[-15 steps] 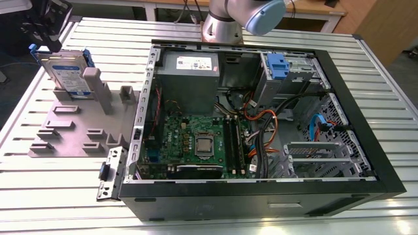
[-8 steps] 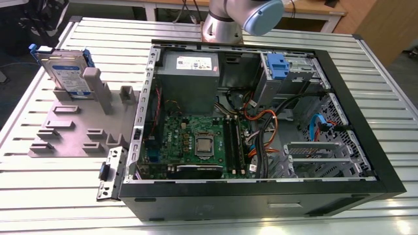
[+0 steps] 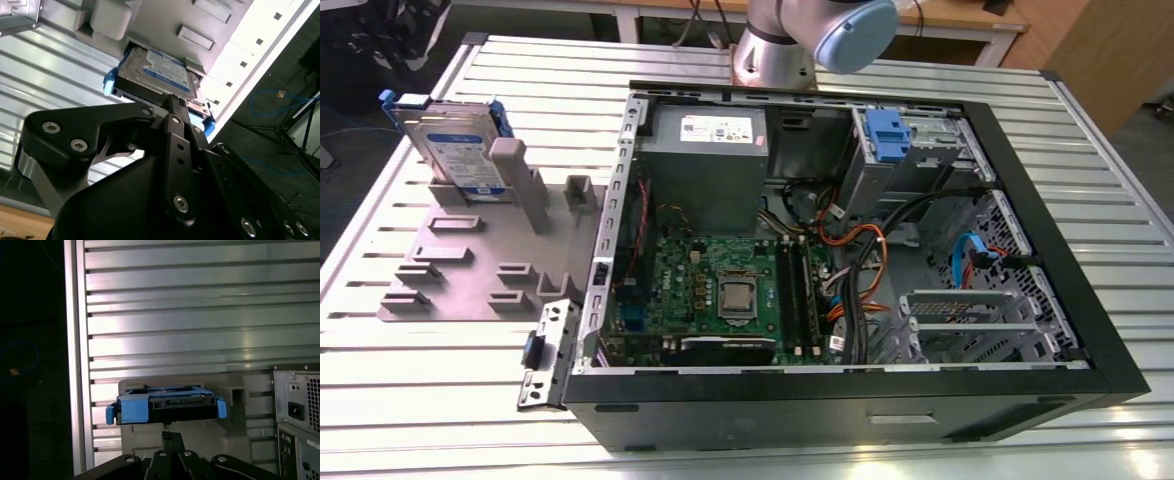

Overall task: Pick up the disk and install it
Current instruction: 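Reach for the disk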

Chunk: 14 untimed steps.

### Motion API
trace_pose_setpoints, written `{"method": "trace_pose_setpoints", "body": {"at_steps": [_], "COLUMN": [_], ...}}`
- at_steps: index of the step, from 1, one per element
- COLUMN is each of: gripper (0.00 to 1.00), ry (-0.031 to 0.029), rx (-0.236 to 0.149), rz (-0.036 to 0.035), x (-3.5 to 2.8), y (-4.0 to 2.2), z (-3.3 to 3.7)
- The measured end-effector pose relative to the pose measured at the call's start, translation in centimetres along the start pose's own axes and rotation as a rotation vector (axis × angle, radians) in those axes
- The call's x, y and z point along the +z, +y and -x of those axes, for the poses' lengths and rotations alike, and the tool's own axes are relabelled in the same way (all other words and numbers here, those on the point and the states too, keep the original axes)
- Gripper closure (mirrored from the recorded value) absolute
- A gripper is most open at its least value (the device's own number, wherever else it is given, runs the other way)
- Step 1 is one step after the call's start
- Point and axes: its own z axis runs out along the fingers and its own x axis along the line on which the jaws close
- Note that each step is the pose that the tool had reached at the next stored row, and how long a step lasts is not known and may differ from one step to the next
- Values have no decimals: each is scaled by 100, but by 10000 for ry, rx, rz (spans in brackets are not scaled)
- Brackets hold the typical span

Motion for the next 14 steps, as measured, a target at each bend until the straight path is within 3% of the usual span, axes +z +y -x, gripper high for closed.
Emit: {"method": "trace_pose_setpoints", "body": {"at_steps": [5,10,14], "gripper": [89,89,89], "ry": [6,5,19], "rx": [-103,-110,-110], "rz": [-2,-1,-2], "x": [22,47,58], "y": [40,97,106], "z": [-79,-245,-281]}}
